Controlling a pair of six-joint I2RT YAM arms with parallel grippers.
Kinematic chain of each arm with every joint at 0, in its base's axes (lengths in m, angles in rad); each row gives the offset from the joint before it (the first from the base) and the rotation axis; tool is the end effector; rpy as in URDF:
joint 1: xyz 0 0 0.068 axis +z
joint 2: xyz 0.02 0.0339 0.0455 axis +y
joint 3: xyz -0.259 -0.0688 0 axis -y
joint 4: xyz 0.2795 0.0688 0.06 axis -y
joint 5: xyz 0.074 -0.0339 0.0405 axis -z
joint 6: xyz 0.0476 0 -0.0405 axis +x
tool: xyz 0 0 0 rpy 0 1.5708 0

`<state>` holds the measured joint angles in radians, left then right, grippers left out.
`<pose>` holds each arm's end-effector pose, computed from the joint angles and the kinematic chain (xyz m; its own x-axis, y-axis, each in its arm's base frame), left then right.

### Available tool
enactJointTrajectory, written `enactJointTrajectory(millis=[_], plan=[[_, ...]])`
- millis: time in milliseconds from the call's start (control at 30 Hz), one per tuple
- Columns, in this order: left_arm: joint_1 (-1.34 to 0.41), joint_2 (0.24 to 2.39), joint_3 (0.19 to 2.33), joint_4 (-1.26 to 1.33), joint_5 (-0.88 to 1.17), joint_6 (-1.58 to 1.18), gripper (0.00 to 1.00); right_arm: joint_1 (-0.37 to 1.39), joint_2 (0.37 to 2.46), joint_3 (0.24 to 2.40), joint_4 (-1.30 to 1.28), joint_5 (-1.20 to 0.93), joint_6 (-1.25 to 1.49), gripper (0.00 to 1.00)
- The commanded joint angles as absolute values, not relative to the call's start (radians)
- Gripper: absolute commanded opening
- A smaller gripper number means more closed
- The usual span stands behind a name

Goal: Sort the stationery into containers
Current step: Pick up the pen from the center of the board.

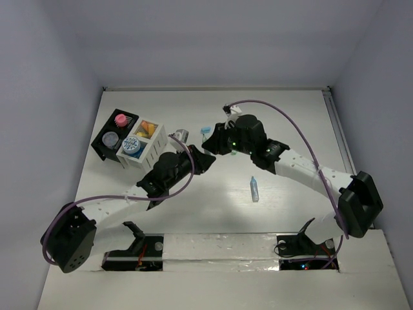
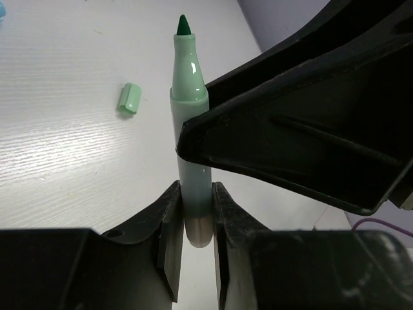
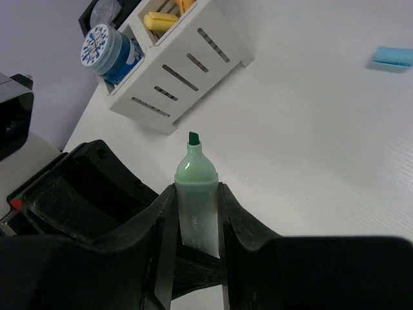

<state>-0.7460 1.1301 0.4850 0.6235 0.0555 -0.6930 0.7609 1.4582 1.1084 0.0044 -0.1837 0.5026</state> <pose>0.2115 -0.1991 0.2250 -0.4711 -0.4331 -0.7684 0.5425 0.5445 -0.6396 0.2748 0.2736 0.2905 -0.6014 0.0813 -0.7948 -0.5851 0.6326 0.5075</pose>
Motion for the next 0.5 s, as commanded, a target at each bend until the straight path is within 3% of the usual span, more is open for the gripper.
enactJointTrajectory(millis=[0,33,167,300,467], plan=[[-0.752,1.094,0.506,0.640,0.026,-0.643,0.00,0.772,1.462,1.127,0.035,-0.186,0.517,0.05],[-0.752,1.076,0.499,0.632,0.022,-0.628,0.00,0.772,1.460,1.134,0.011,-0.166,0.500,0.10],[-0.752,1.019,0.442,0.589,0.011,-0.588,0.00,0.756,1.433,1.170,-0.063,-0.106,0.466,0.58],[-0.752,0.963,0.419,0.540,-0.031,-0.540,0.00,0.718,1.376,1.146,-0.080,-0.078,0.465,0.68],[-0.752,0.939,0.414,0.500,-0.005,-0.494,0.00,0.647,1.380,1.111,-0.132,-0.019,0.482,0.68]])
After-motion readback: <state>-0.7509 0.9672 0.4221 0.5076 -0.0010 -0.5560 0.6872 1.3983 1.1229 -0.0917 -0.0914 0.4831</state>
